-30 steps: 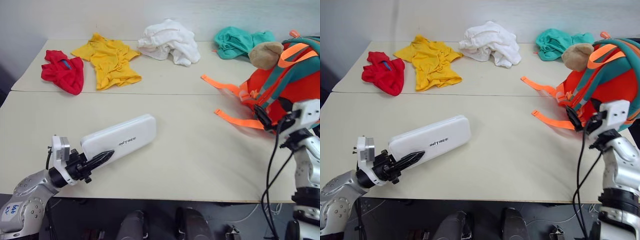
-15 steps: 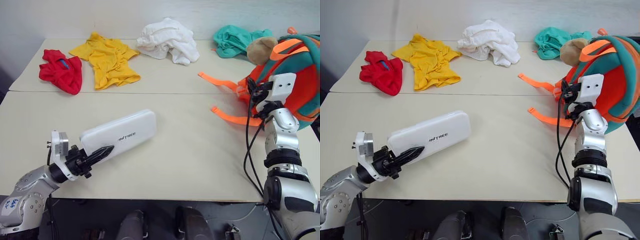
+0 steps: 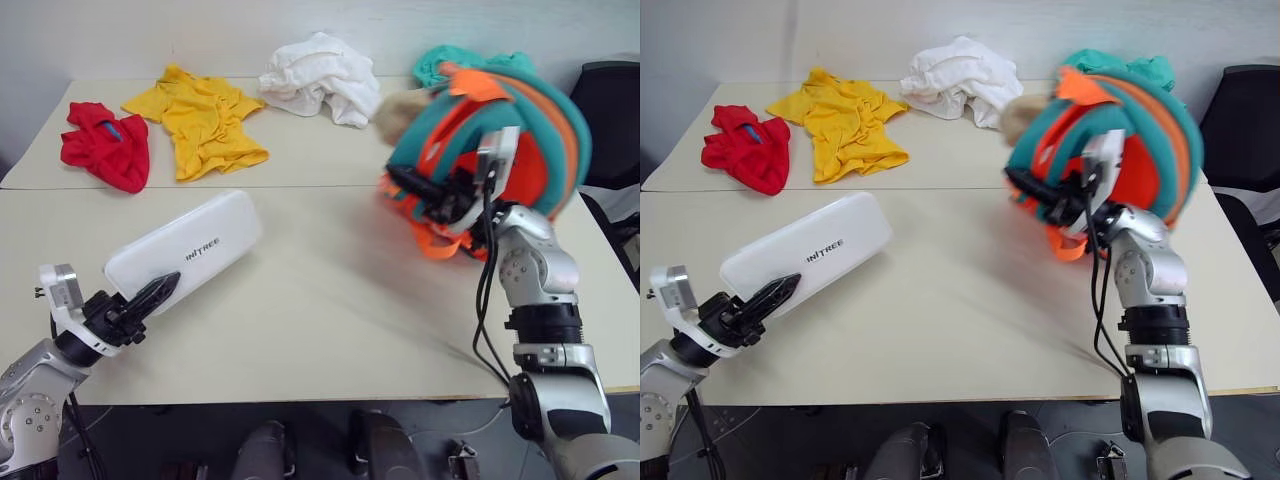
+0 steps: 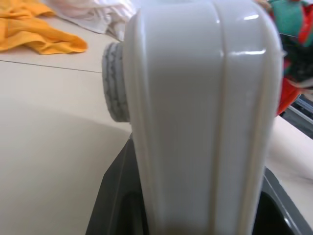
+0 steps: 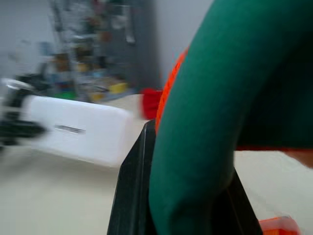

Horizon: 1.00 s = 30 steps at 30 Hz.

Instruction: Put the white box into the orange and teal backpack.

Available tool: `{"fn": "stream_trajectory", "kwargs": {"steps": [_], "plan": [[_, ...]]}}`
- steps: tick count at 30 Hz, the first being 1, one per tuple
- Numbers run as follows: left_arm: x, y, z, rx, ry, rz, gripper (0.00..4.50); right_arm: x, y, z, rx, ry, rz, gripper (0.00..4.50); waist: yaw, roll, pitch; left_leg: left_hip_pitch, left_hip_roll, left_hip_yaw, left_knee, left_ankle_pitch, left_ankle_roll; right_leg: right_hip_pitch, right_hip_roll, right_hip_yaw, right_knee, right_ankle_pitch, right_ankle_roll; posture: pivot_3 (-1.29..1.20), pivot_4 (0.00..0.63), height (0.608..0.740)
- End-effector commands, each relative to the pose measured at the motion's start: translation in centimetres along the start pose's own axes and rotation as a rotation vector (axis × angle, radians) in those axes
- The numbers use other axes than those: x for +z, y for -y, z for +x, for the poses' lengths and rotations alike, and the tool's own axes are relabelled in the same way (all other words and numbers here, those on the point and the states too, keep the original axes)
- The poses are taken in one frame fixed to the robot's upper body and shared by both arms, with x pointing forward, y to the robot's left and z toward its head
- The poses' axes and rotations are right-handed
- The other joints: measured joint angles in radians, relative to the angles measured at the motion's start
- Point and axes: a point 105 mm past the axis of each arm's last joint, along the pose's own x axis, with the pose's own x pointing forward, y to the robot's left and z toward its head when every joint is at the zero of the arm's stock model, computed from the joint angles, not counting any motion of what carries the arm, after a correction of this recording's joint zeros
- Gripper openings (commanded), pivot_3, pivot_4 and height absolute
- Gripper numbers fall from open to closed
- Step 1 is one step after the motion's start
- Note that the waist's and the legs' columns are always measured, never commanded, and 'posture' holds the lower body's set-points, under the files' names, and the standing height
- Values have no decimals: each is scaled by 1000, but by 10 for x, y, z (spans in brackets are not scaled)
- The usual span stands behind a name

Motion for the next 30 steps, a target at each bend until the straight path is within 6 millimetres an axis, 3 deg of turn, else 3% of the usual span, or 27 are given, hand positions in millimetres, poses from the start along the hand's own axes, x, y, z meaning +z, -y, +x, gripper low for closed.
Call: {"fn": "stream_trajectory", "kwargs": {"steps": [1,4,7,11,15,19,23,30], "plan": [[17,1,-10,9,28,55,1354,14,-71,10,327,-37,117,41,7,0,0,-1,0,-1,0,0,0,0,0,-1,0,0,0,0,150,740],[20,0,-15,26,29,62,1354,6,-91,-2,410,-145,202,41,21,-1,0,-1,-1,-1,1,-2,1,0,-1,-1,-2,0,0,0,150,740],[27,5,-19,28,50,50,1354,5,-89,-15,379,-194,247,41,24,-2,-1,-1,-1,-2,3,-4,2,1,-2,-1,-3,0,0,0,150,740],[36,29,-20,-52,37,46,1354,-1,-79,-20,304,-226,208,41,24,-3,0,-1,-2,-3,4,-5,2,1,-4,-1,-4,0,0,0,150,740],[58,58,-22,-129,80,54,1354,-13,-79,-16,285,-224,207,41,23,-3,0,-1,-2,-3,4,-5,1,1,-4,-1,-4,0,0,0,150,740],[68,73,-24,-158,98,46,1354,-19,-79,-16,268,-227,207,41,22,-3,0,-1,-2,-3,4,-5,1,1,-4,-1,-4,0,0,0,150,740],[72,79,-5,-212,102,71,1354,-29,-75,-20,239,-243,216,41,27,-3,0,-1,-2,-3,5,-5,1,1,-3,-1,-3,0,0,0,150,740],[56,75,19,-319,-53,168,1354,-32,-71,-21,232,-256,205,41,40,-3,0,-1,-2,-2,7,-5,2,2,-1,-2,-2,0,0,0,150,740]]}}
